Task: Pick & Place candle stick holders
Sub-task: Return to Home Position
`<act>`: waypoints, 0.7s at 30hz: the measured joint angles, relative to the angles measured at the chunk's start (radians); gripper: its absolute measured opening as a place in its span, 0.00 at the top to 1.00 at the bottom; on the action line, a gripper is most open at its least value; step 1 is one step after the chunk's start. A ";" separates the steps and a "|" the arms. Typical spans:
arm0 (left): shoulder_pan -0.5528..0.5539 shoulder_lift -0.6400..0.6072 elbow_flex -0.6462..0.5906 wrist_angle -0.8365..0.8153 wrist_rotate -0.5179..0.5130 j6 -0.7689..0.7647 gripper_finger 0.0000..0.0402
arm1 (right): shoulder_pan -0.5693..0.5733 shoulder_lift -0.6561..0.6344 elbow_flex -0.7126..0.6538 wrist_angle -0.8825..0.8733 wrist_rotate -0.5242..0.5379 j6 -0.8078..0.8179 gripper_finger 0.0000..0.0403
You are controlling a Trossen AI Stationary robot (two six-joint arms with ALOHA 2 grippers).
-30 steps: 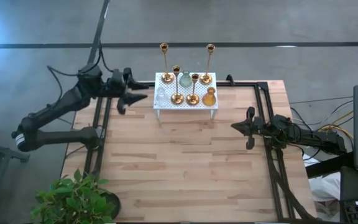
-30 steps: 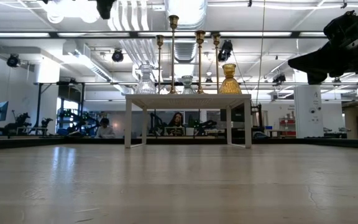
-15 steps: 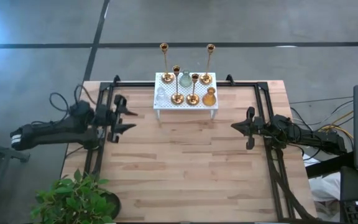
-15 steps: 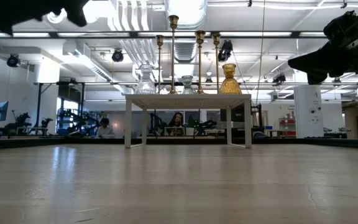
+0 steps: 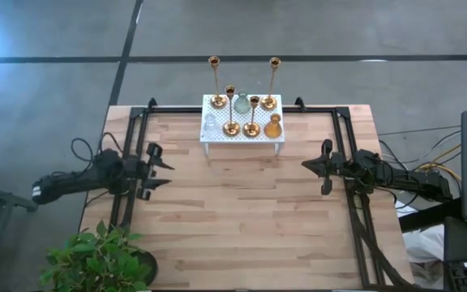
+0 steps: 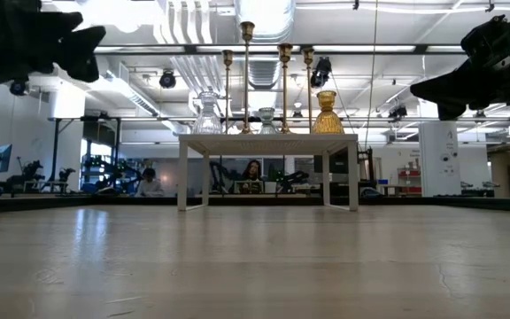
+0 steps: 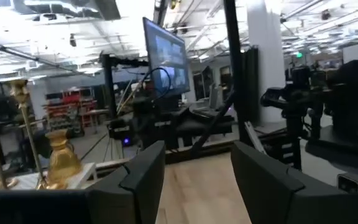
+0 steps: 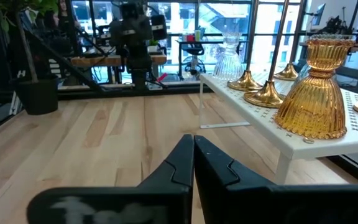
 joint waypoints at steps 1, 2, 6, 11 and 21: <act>-0.002 0.000 0.005 -0.002 0.004 0.005 0.53 | 0.000 0.000 0.000 0.000 0.000 0.000 0.98; -0.004 0.000 -0.001 -0.017 0.004 0.008 0.53 | 0.000 0.000 0.000 -0.001 0.000 0.000 0.98; -0.026 -0.001 -0.006 -0.138 0.004 0.036 0.53 | 0.000 -0.001 0.000 -0.001 -0.001 0.000 0.98; -0.064 -0.001 -0.007 -0.213 -0.004 0.063 0.53 | 0.000 -0.002 0.000 -0.002 0.000 0.000 0.98; -0.089 0.000 -0.008 -0.221 -0.012 0.069 0.53 | 0.000 -0.002 0.000 -0.002 0.000 0.000 0.98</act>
